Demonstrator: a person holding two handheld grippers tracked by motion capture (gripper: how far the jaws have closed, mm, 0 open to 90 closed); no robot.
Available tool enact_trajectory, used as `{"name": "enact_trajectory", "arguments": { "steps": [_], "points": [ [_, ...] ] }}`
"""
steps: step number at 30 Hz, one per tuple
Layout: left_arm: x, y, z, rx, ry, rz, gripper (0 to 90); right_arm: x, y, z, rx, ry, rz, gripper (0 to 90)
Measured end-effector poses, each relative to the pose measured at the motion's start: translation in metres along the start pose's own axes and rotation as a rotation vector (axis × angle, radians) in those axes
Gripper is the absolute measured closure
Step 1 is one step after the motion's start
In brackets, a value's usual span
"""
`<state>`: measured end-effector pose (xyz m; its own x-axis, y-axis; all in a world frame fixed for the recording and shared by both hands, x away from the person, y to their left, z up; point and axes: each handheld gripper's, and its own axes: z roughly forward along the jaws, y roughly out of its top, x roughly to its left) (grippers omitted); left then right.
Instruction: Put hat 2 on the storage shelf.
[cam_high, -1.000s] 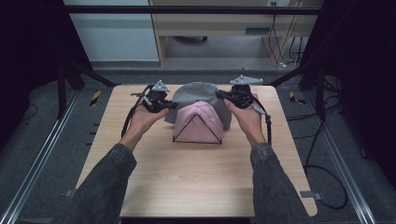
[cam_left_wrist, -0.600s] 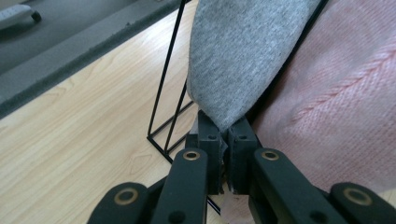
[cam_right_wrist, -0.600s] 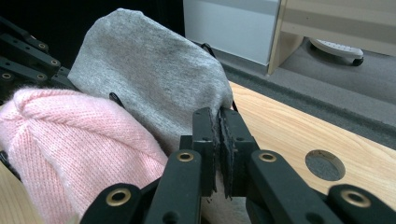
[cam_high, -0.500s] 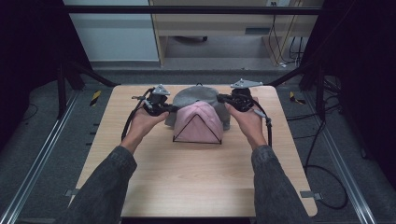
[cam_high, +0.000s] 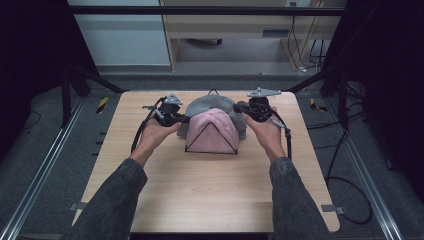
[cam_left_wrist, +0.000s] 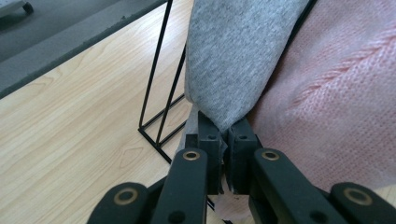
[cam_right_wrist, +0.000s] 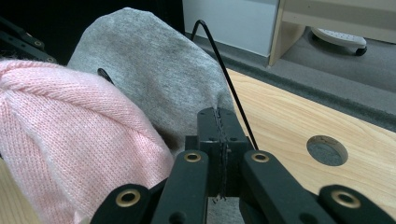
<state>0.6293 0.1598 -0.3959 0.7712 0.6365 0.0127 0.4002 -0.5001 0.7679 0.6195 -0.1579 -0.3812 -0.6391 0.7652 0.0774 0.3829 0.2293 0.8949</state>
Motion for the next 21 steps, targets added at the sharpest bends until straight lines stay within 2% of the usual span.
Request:
{"name": "enact_trajectory", "arguments": {
  "steps": [11, 21],
  "points": [
    [-0.0006, -0.0065, 0.0013, 0.004, -0.010, -0.014, 85.2, 0.0016, -0.0037, -0.0005, 0.020, 0.003, -0.002, 90.0],
    [-0.0041, -0.0082, 0.0009, 0.019, -0.012, -0.009, 85.1, 0.0029, -0.0073, -0.0004, 0.029, 0.004, 0.009, 90.0]
  ]
}}
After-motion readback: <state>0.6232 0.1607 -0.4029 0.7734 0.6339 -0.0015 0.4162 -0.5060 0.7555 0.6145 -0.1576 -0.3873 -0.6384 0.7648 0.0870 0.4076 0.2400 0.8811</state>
